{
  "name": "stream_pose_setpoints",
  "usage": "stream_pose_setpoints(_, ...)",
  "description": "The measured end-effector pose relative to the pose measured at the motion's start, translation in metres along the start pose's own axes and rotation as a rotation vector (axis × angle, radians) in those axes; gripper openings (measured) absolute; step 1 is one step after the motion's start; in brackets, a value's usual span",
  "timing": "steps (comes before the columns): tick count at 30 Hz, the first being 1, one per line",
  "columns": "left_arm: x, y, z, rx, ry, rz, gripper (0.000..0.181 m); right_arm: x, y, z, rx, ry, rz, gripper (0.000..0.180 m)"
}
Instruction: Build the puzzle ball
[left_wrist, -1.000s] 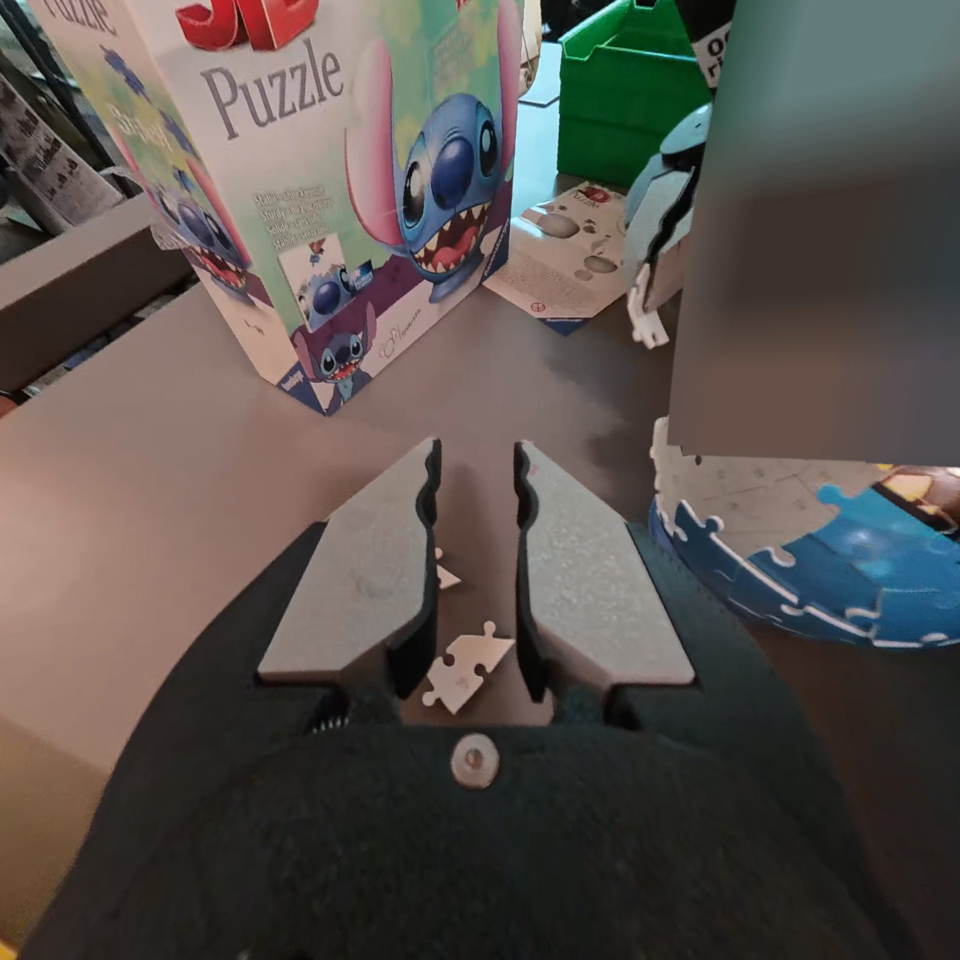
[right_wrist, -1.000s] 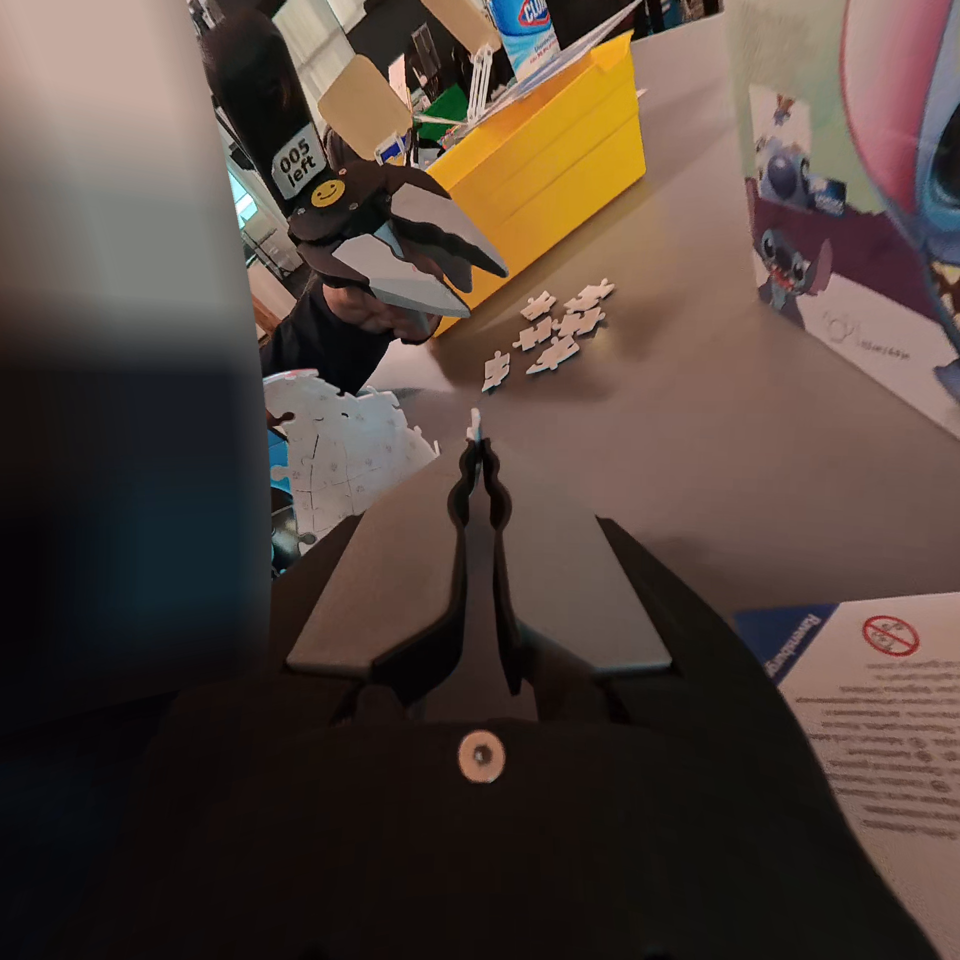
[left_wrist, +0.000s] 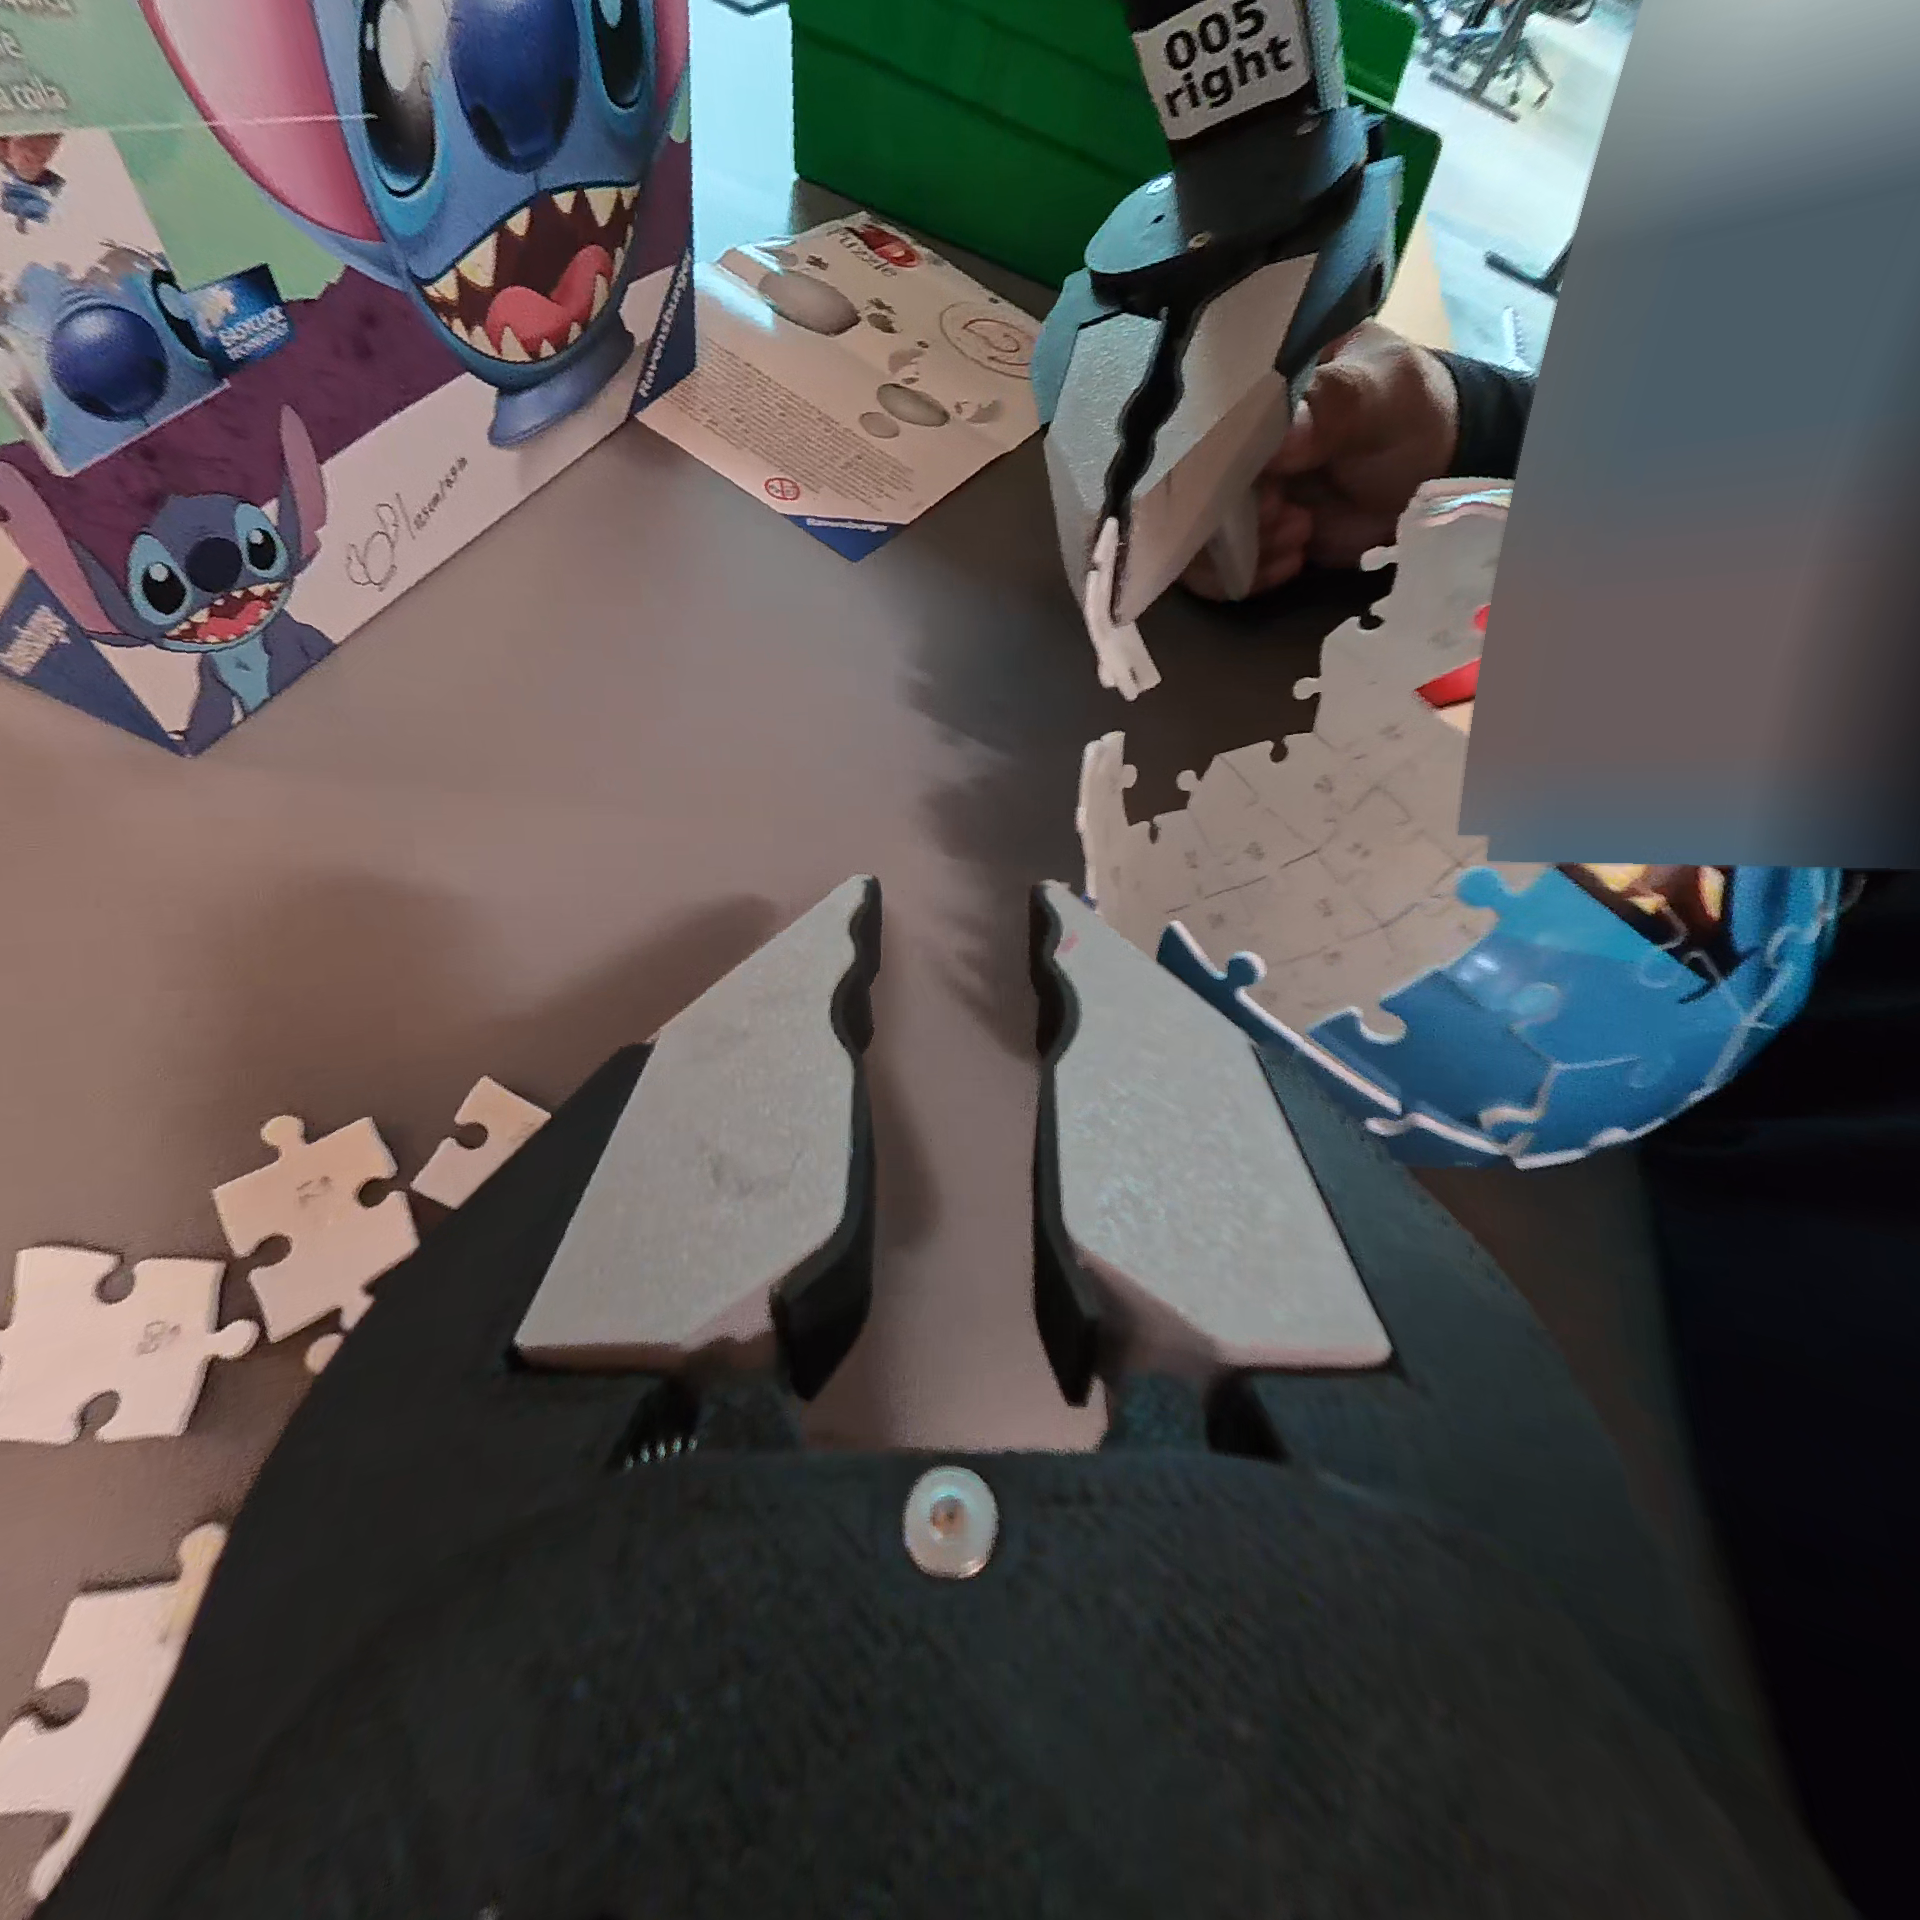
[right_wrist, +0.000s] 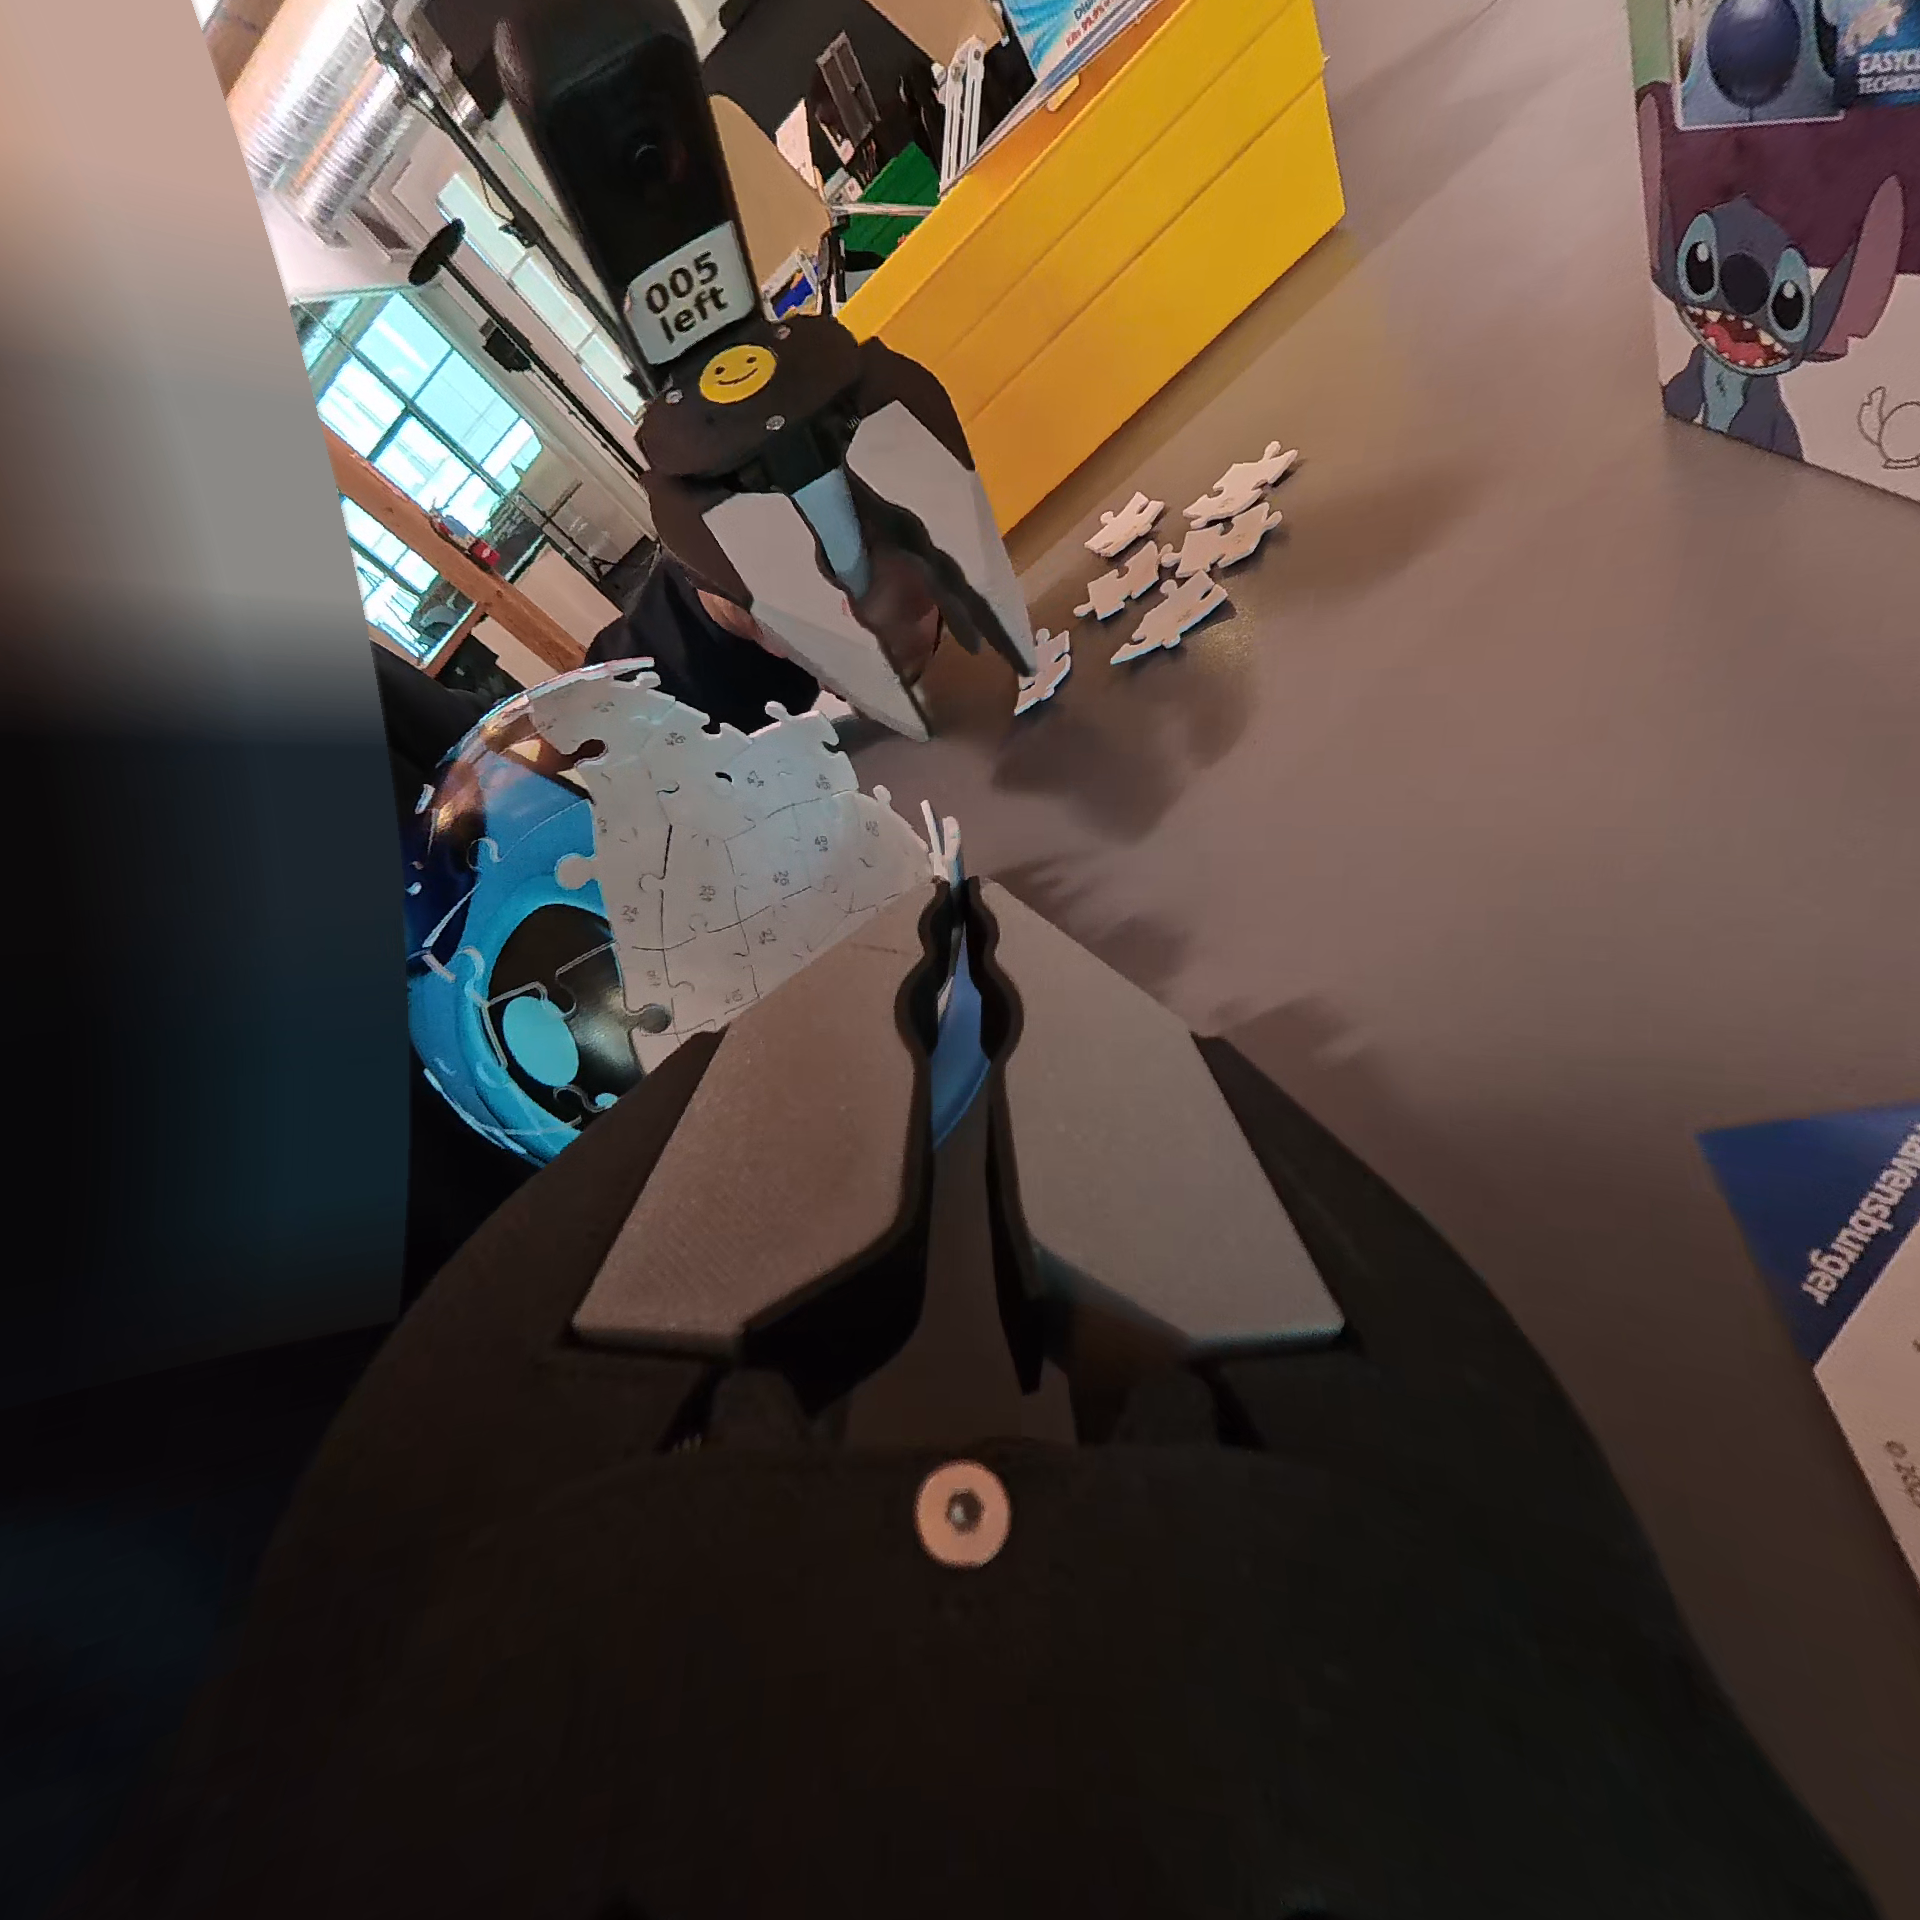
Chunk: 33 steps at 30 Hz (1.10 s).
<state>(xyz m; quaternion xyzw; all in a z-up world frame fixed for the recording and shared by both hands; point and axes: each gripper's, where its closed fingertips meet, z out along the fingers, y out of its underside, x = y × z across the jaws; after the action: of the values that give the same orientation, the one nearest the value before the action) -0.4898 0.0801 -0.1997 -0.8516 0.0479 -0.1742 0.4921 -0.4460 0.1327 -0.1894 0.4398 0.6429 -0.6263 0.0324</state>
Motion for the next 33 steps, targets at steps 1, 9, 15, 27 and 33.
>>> stream_pose_setpoints(1,0.003,0.001,-0.001,0.000,0.020,-0.001,0.026,0.000,0.000,0.000,0.001,0.000,0.001,0.000)
stream_pose_setpoints(9,0.015,0.006,-0.007,-0.014,0.089,0.058,0.025,0.000,0.000,0.000,0.001,0.000,0.004,0.000)
stream_pose_setpoints(15,0.020,0.008,-0.011,-0.016,0.126,0.052,0.022,0.001,0.000,0.000,-0.001,-0.002,0.007,0.000)
stream_pose_setpoints(27,0.039,0.018,-0.016,-0.077,0.217,0.057,0.020,0.003,-0.003,-0.002,0.014,0.004,-0.007,0.000)
stream_pose_setpoints(33,0.053,0.022,-0.021,-0.090,0.269,0.054,0.022,-0.003,-0.002,0.001,0.006,-0.010,-0.038,0.000)
